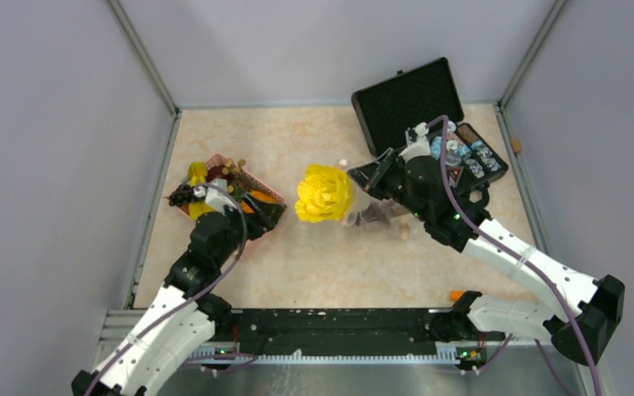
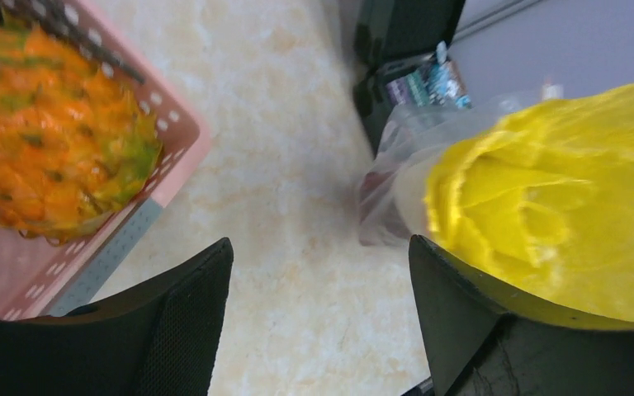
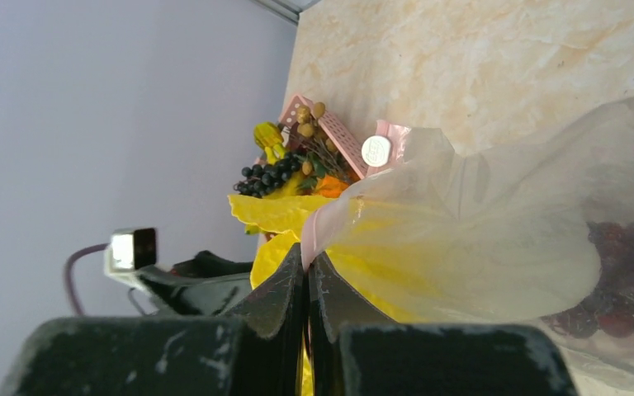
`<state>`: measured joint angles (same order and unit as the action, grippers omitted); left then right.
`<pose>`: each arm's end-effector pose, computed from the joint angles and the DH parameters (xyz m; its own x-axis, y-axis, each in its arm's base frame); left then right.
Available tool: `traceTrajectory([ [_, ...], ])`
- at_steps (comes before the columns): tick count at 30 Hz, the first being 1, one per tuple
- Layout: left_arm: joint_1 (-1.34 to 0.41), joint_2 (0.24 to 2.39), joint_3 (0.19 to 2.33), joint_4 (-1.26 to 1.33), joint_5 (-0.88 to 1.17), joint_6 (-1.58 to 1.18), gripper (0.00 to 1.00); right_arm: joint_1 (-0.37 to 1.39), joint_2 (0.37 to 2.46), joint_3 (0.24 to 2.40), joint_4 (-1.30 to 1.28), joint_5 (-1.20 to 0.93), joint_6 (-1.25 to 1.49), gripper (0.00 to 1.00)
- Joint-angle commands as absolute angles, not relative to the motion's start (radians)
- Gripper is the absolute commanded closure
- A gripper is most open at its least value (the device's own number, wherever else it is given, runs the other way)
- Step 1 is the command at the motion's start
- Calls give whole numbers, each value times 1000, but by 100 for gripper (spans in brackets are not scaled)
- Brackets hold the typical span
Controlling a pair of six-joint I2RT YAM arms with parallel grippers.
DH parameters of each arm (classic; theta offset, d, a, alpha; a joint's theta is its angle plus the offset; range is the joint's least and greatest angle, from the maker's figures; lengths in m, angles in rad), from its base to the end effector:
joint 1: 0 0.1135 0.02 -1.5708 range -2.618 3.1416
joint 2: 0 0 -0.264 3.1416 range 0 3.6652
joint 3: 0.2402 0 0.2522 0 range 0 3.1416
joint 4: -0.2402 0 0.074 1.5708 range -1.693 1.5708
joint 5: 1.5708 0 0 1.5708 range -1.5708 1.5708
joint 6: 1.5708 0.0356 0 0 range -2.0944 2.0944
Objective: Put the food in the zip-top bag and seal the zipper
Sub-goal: Adjust the zipper food storage bag at the center of the board.
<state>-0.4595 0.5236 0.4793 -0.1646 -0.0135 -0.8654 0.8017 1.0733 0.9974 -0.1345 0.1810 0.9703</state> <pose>0.1310 -0.0643 0.2719 -0.4491 -0.6271 -0.6364 0.1383 0.6549 -0.7430 0.1781 0.1748 0.3640 -0.5642 0.5840 -0.5836 -0.2103 0.5819 0.7856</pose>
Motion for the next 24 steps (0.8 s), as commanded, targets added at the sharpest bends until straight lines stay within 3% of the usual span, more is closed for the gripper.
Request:
traceTrajectory([
  [1, -457, 577, 388, -8, 36, -968, 24, 790, 1028, 1018, -45, 164, 983, 100],
  [5, -457, 597, 355, 9, 10, -994, 30, 791, 1029, 1013, -21, 140, 995, 100],
  [12, -457, 742, 277, 509, 311, -1062, 29, 791, 1045, 991, 30, 91, 1018, 100],
  [16, -460, 815, 273, 692, 362, -1108, 27, 791, 1050, 977, 46, 83, 1027, 100],
  [24, -461, 743, 322, 610, 355, -1070, 25, 790, 1058, 973, 46, 79, 1030, 100],
])
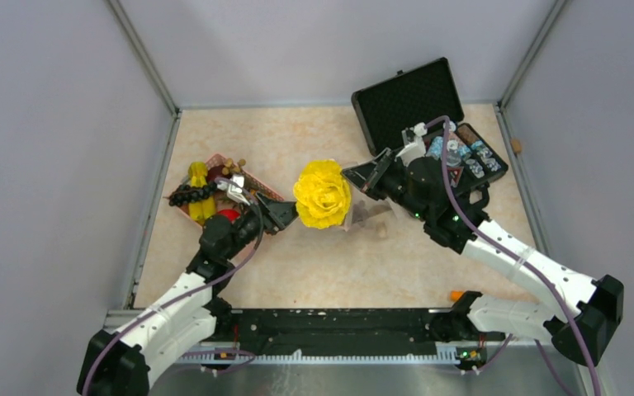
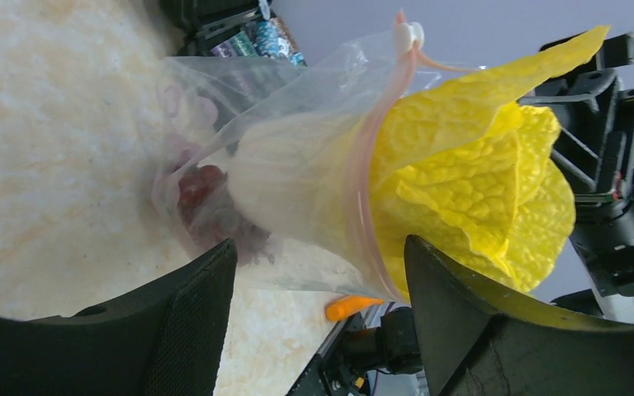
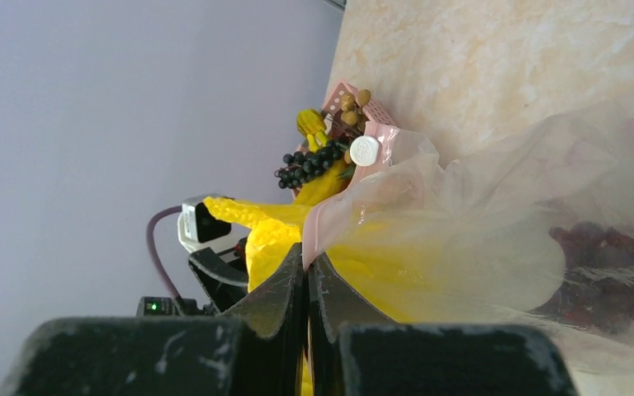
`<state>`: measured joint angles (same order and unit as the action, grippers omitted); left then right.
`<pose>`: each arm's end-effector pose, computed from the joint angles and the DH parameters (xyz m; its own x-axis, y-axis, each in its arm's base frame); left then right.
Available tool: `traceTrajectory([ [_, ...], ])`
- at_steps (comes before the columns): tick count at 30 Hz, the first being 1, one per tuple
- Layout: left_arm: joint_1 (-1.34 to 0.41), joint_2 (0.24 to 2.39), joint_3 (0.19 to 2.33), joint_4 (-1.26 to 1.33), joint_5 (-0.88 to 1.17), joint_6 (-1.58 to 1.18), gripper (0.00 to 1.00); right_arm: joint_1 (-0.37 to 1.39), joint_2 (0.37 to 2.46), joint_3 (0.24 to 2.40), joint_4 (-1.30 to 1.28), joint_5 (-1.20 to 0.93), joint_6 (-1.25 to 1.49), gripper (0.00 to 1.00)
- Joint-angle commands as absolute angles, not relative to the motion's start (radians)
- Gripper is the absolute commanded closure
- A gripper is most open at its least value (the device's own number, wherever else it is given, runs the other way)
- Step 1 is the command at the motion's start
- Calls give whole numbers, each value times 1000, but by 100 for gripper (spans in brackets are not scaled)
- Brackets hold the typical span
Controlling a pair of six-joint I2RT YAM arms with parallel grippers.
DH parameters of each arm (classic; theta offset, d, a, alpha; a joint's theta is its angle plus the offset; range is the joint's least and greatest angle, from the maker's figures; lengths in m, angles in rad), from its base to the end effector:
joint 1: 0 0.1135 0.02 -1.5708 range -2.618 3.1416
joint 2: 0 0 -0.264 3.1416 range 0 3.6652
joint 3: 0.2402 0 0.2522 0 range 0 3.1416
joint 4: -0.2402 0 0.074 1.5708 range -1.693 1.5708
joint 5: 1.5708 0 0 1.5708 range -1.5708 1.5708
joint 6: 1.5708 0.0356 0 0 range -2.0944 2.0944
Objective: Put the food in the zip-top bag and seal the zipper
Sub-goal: Adjust the zipper food storage bag at the center of the board.
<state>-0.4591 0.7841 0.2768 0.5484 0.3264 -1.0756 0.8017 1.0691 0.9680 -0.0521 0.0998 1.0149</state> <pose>0.1599 -0.0918 0.2378 -0.6045 -0.6309 -0.4864 0.3684 0.3200 -0.8729 0.1771 0.1778 0.3632 -0.6051 0.5901 -0.5344 -0.2510 0.4957 0.8315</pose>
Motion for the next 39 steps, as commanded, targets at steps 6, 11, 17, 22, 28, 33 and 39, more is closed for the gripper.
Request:
traceTrajectory([
  [6, -461, 790, 382, 534, 417, -1027, 25, 791, 1072, 973, 56, 69, 1034, 100],
  [11, -468, 866, 480, 317, 401, -937, 44, 790, 1100, 987, 63, 41, 1032, 100],
  [17, -470, 844, 503, 169, 303, -890, 56, 791, 1095, 989, 53, 56, 1031, 100],
  [22, -471, 838, 497, 154, 280, -876, 57, 791, 1091, 991, 65, 54, 1032, 100],
  [28, -471, 877, 481, 232, 315, -897, 56, 791, 1083, 994, 78, 46, 1039, 100],
  [33, -476, 904, 457, 353, 381, -942, 49, 790, 1086, 987, 78, 41, 1040, 100],
  [39, -481, 917, 470, 363, 378, -938, 67, 790, 1105, 968, 79, 32, 1040, 100],
])
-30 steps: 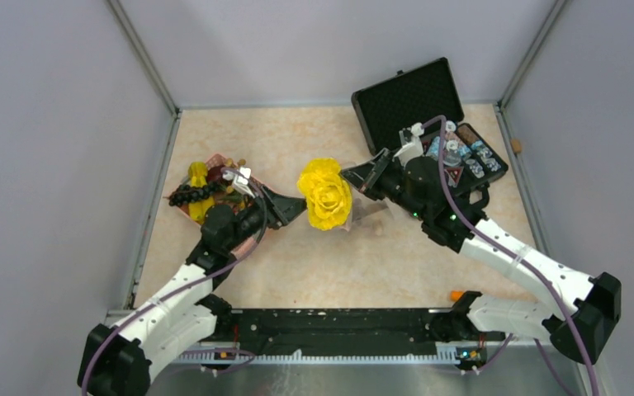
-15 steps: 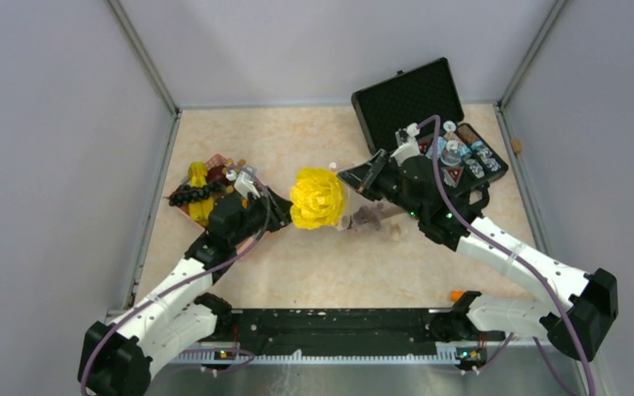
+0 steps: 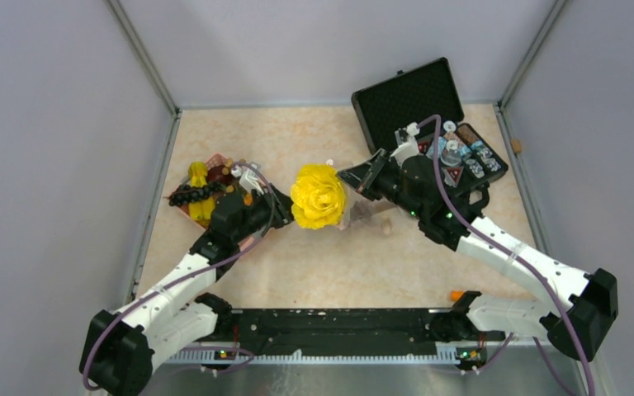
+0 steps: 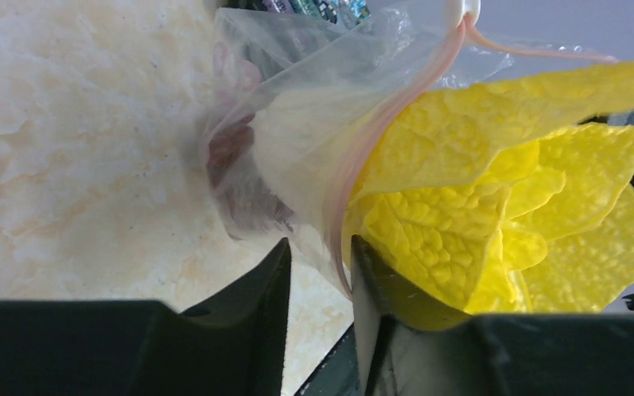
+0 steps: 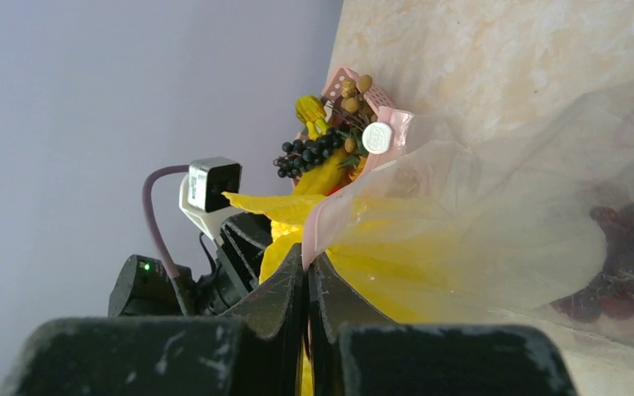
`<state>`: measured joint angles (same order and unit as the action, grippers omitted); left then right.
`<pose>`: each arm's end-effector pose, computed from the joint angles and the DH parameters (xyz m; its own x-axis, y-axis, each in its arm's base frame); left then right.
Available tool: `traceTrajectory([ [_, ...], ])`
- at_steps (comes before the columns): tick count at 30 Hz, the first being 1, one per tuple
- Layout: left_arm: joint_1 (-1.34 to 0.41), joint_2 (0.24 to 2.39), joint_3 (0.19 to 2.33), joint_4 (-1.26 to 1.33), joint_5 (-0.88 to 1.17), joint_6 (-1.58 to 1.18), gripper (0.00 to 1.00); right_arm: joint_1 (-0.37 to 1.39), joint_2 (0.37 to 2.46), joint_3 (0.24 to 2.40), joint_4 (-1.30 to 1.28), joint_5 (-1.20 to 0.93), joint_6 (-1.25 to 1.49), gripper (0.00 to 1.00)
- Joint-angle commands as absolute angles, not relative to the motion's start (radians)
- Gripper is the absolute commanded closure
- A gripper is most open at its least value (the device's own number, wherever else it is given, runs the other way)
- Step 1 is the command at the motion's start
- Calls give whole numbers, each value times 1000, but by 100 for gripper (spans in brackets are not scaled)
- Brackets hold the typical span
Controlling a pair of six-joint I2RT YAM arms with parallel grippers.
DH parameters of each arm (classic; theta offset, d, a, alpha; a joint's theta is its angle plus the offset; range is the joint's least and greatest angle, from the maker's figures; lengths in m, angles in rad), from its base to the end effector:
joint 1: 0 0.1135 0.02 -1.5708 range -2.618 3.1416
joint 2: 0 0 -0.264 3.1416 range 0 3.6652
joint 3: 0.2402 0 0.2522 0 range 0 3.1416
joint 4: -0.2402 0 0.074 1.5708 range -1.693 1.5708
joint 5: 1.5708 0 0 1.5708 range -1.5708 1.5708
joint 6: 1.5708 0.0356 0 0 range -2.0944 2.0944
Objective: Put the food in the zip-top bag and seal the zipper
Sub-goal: Adjust the zipper food storage bag at the center of the board.
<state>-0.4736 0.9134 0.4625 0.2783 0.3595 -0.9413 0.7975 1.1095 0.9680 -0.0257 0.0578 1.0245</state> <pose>0.1821 -0.1074 0.2513 -0.6844 -0.4995 -0.5312 0.3094 0.4607 -0.8319 0.1841 0.1857 0.3565 -0.6368 0.5688 -0.5205 -0.2512 0.4852 0.8375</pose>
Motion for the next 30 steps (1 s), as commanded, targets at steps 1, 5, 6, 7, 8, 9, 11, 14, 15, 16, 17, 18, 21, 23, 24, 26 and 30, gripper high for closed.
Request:
traceTrajectory([
  [1, -481, 919, 474, 352, 371, -933, 74, 790, 1108, 965, 83, 25, 1040, 100],
  [5, -483, 924, 524, 255, 373, -895, 100, 791, 1105, 965, 69, 28, 1039, 100],
  [6, -483, 916, 548, 210, 368, -874, 100, 791, 1101, 969, 54, 42, 1031, 100],
  [7, -483, 907, 569, 177, 364, -860, 100, 790, 1097, 973, 36, 59, 1016, 100],
  [8, -483, 892, 591, 155, 359, -849, 100, 791, 1093, 979, 12, 79, 1000, 100],
  [9, -483, 868, 608, 141, 352, -839, 100, 791, 1090, 993, -26, 101, 975, 100],
  [11, -481, 826, 679, 98, 336, -821, 100, 791, 1099, 1068, -161, 155, 884, 100],
  [14, -482, 808, 892, -131, 279, -736, 100, 791, 1112, 1199, -335, 230, 738, 100],
  [15, -482, 813, 952, -201, 260, -726, 100, 791, 1117, 1215, -375, 253, 706, 100],
  [16, -481, 820, 980, -226, 253, -717, 100, 791, 1126, 1221, -406, 278, 687, 100],
  [17, -480, 829, 982, -208, 265, -718, 100, 791, 1138, 1227, -443, 284, 678, 100],
  [18, -481, 839, 973, -178, 284, -727, 100, 790, 1150, 1230, -452, 265, 670, 100],
  [21, -483, 846, 959, -55, 390, -785, 100, 806, 1142, 1240, -417, 183, 679, 100],
  [23, -483, 837, 987, -71, 392, -794, 100, 816, 1074, 1178, -299, 166, 683, 100],
  [24, -483, 833, 1001, -106, 363, -776, 100, 815, 1045, 1149, -259, 174, 684, 100],
  [26, -483, 837, 985, -166, 284, -726, 100, 808, 1058, 1156, -309, 238, 667, 100],
  [30, -482, 835, 930, -188, 328, -704, 89, 798, 1169, 1264, -461, 194, 638, 100],
])
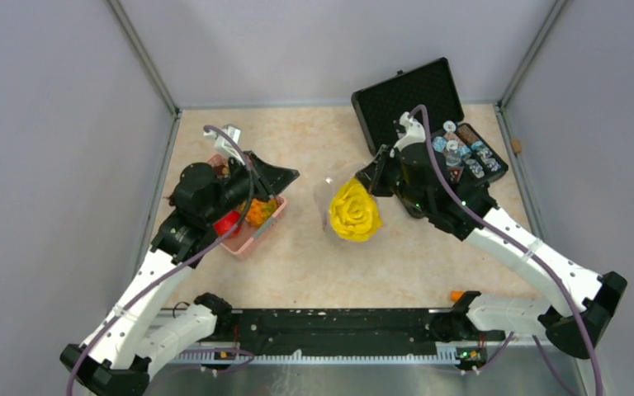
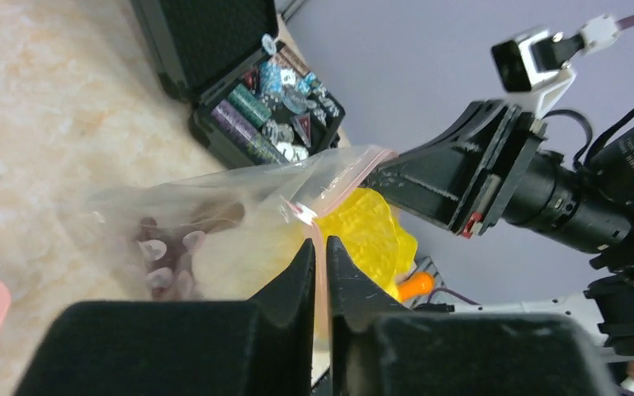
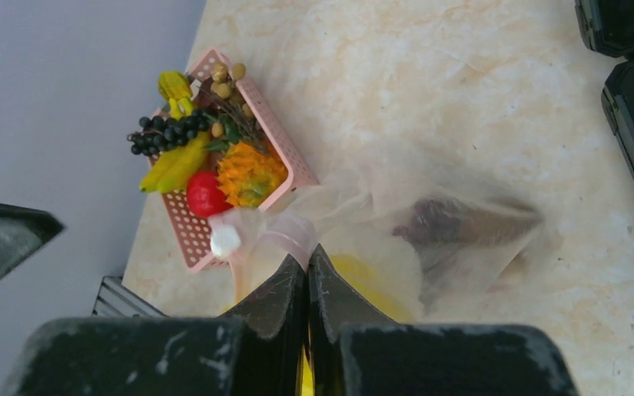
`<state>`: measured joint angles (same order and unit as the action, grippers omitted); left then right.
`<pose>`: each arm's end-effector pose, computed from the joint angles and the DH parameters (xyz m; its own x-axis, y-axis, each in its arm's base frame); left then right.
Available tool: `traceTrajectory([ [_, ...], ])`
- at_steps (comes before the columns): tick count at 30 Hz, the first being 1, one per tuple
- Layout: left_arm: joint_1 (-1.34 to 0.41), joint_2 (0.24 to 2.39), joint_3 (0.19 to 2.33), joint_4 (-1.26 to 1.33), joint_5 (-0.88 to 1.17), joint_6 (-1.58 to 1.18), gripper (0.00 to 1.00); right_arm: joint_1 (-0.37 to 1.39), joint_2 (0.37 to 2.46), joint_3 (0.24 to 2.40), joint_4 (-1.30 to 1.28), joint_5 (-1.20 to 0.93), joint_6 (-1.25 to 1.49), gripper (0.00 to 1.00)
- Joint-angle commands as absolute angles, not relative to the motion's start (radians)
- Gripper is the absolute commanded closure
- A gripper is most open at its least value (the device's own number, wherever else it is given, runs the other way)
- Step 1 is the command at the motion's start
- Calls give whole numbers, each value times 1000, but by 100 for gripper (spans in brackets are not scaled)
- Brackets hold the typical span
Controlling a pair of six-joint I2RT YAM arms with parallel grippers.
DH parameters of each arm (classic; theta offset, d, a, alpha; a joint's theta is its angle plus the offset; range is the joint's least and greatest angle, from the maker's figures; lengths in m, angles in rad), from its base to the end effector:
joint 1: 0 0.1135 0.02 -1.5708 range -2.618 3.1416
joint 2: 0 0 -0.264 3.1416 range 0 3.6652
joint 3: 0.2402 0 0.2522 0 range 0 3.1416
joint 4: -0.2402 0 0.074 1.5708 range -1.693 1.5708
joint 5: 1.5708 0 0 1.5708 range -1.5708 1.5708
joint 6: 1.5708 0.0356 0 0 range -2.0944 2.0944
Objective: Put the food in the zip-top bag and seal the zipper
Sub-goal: Adjust the zipper food storage bag at the center of the board.
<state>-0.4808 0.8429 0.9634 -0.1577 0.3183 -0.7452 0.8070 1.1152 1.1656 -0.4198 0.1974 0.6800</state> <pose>0.1616 -0.0969 0.3956 -0.5101 -0.4603 -0.7266 0.5043 0.5243 -0.6862 0.1759 0.1736 0.3835 -0.5599 0.3068 -0.7696 -0.2953 0.7940 0.5313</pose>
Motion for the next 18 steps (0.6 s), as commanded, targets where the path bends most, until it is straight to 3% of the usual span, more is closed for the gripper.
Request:
traceTrajectory([
  [1, -483, 824, 906, -179, 331, -705, 71, 799, 1172, 1251, -449, 203, 650, 100],
  [2, -483, 811, 885, -170, 328, -700, 55, 797, 1166, 1217, -426, 227, 662, 100],
  [5, -483, 768, 844, -199, 273, -683, 28, 791, 1148, 1189, -347, 188, 673, 100],
  [6, -483, 753, 833, -214, 265, -677, 25, 789, 1154, 1213, -345, 148, 662, 100],
  [10, -484, 694, 789, -201, 301, -671, 15, 789, 1156, 1303, -273, -126, 629, 100],
  [11, -483, 685, 782, -199, 316, -672, 14, 789, 1133, 1282, -220, -120, 636, 100],
  [14, -484, 648, 746, -162, 340, -694, 12, 785, 1124, 1226, -246, 164, 620, 100],
  [18, -485, 610, 694, -123, 355, -714, 10, 737, 1298, 1377, -465, 142, 616, 100],
])
